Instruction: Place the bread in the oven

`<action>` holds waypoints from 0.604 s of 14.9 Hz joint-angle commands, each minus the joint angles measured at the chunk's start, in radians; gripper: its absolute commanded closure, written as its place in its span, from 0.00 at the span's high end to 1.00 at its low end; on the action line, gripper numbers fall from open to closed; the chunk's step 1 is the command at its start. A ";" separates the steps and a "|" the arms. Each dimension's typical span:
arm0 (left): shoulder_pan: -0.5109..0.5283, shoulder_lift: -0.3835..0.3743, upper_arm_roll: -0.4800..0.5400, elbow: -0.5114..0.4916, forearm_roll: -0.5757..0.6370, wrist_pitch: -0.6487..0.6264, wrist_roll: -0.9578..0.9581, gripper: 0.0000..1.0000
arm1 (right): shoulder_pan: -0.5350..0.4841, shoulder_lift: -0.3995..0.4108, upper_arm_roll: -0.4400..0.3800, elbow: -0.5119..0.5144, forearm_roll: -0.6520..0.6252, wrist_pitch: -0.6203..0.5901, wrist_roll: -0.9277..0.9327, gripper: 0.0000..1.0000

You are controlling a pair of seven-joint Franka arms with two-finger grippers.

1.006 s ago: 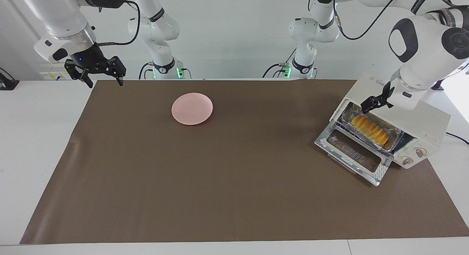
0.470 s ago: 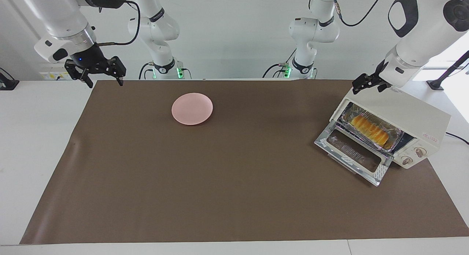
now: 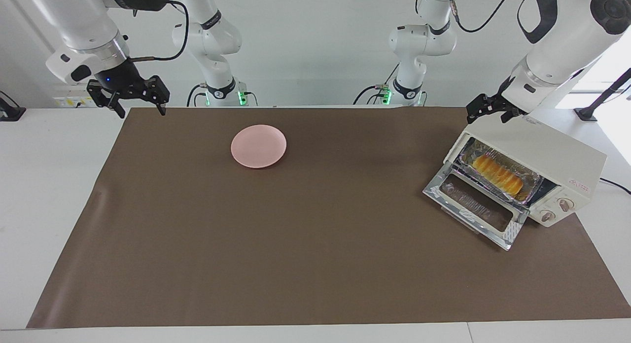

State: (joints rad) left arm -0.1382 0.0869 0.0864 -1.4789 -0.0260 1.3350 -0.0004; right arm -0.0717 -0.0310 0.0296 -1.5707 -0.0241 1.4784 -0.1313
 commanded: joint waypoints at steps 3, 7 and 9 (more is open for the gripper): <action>0.012 -0.068 -0.008 -0.089 -0.015 -0.011 0.014 1.00 | -0.010 -0.014 0.010 -0.012 0.004 -0.010 -0.008 1.00; 0.019 -0.105 -0.007 -0.136 -0.012 0.002 0.045 1.00 | -0.008 -0.017 0.010 -0.012 0.009 -0.027 -0.010 1.00; 0.025 -0.142 -0.007 -0.187 -0.011 0.062 0.048 1.00 | -0.008 -0.017 0.013 -0.012 0.010 -0.027 -0.010 1.00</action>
State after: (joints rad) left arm -0.1349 0.0202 0.0866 -1.5712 -0.0277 1.3370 0.0275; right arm -0.0713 -0.0310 0.0336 -1.5708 -0.0223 1.4580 -0.1313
